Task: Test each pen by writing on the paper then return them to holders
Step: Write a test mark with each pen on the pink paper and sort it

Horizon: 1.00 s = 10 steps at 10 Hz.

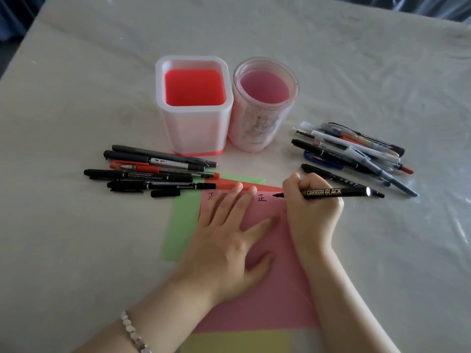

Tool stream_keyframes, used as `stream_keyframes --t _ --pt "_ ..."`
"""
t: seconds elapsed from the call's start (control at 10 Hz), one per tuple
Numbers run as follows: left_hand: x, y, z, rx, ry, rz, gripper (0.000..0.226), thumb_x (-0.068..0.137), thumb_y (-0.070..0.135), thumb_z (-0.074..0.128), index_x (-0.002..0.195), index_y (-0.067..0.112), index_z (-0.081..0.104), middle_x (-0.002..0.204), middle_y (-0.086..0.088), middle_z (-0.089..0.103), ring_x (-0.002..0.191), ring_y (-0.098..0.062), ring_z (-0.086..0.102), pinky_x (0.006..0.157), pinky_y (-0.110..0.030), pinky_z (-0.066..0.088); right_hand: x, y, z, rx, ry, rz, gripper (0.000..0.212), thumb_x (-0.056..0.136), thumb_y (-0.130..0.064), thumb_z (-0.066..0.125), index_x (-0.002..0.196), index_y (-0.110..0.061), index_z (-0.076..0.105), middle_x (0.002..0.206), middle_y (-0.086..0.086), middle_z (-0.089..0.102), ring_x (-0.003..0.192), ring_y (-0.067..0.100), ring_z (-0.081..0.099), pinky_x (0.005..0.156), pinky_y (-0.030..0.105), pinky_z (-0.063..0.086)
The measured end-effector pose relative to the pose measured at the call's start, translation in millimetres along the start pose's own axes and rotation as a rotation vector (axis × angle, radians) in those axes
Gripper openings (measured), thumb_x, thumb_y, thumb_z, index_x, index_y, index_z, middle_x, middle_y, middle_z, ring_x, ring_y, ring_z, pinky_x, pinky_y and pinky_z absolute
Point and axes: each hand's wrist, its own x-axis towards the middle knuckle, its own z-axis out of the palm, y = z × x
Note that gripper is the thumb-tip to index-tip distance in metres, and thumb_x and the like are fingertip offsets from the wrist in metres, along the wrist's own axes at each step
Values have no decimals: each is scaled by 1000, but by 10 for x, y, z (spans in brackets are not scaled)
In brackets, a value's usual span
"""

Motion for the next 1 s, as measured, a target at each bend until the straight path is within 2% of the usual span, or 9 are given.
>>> stream_keyframes --t 0.2,0.3,0.5,0.6,1.0 --pt "-2 2 5 0 0 0 49 77 53 47 121 35 60 140 -15 45 133 -32 34 109 -46 19 -4 2 1 -10 -8 -20 38 75 -19 56 46 -24 31 44 -6 37 44 7 30 46 15 25" --pt "-3 -4 7 0 -1 2 49 77 53 47 121 35 60 141 -15 45 133 -31 32 110 -45 18 -3 9 2 -54 21 -24 36 75 -20 55 47 -20 32 51 -2 38 47 9 27 47 17 26" --pt "-2 -1 -3 0 1 2 49 76 53 47 120 34 61 140 -16 45 133 -30 31 110 -45 17 0 3 -13 -50 40 17 34 74 -20 54 47 -14 34 45 2 27 49 11 28 48 20 25" --pt "2 3 -2 -3 7 6 49 77 53 47 119 34 62 140 -16 45 133 -30 30 110 -45 18 9 15 -11 -25 27 19 37 74 -21 54 46 -22 30 44 -4 34 46 9 27 47 19 25" --pt "5 4 -5 -5 2 0 49 77 53 46 120 34 61 139 -16 46 133 -31 33 110 -45 18 7 19 -11 -37 26 22 35 70 -18 52 46 -21 27 50 -1 31 48 9 24 47 19 23"
